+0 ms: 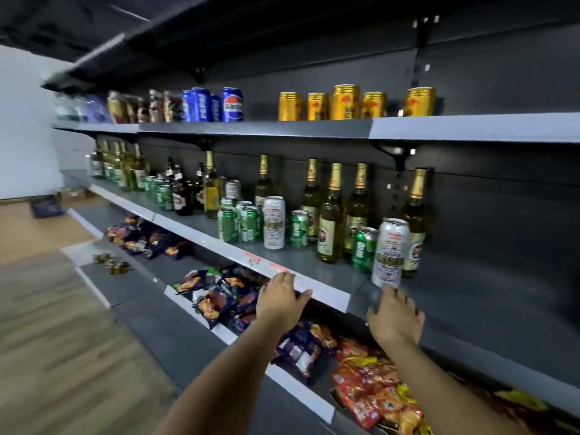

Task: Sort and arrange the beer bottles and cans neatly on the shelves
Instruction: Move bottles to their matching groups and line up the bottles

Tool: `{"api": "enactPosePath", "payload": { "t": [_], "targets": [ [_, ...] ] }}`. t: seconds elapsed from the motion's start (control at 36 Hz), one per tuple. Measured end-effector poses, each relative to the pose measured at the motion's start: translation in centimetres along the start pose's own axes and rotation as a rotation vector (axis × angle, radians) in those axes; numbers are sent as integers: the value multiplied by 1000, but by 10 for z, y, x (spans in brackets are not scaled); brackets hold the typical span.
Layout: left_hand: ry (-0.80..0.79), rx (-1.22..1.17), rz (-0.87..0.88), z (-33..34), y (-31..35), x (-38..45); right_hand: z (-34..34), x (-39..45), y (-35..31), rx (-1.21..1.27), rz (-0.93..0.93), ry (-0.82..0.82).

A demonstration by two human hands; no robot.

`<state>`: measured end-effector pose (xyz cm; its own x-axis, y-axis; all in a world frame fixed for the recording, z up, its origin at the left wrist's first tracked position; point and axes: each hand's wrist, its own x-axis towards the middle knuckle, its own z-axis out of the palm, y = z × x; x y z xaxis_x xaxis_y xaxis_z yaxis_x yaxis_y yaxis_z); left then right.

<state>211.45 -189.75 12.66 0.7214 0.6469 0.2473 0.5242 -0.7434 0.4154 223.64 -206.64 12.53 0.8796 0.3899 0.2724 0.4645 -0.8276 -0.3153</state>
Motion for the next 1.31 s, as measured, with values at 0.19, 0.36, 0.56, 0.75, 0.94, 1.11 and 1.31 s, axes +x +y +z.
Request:
{"api": "enactPosePath", "payload": {
  "t": [0.19, 0.36, 0.56, 0.75, 0.94, 1.11, 1.31],
  "targets": [
    [21, 5, -221, -51, -138, -11, 61, -27, -151, 41, -252, -142],
    [34, 29, -334, -73, -228, -18, 110, -43, -242, 72, -409, -305],
    [-11, 62, -424, -78, -310, 6, 167, -28, -330, 99, -526, -452],
    [-14, 131, -426, -90, -368, 73, 215, 17, -411, 105, -626, -473],
    [-30, 218, -353, -112, -411, 160, 239, 76, -491, 118, -677, -421],
    [-42, 208, -312, -121, -456, 217, 255, 123, -549, 61, -665, -370],
    [-61, 190, -252, -137, -531, 291, 279, 180, -624, 13, -580, -269]
  ]
}}
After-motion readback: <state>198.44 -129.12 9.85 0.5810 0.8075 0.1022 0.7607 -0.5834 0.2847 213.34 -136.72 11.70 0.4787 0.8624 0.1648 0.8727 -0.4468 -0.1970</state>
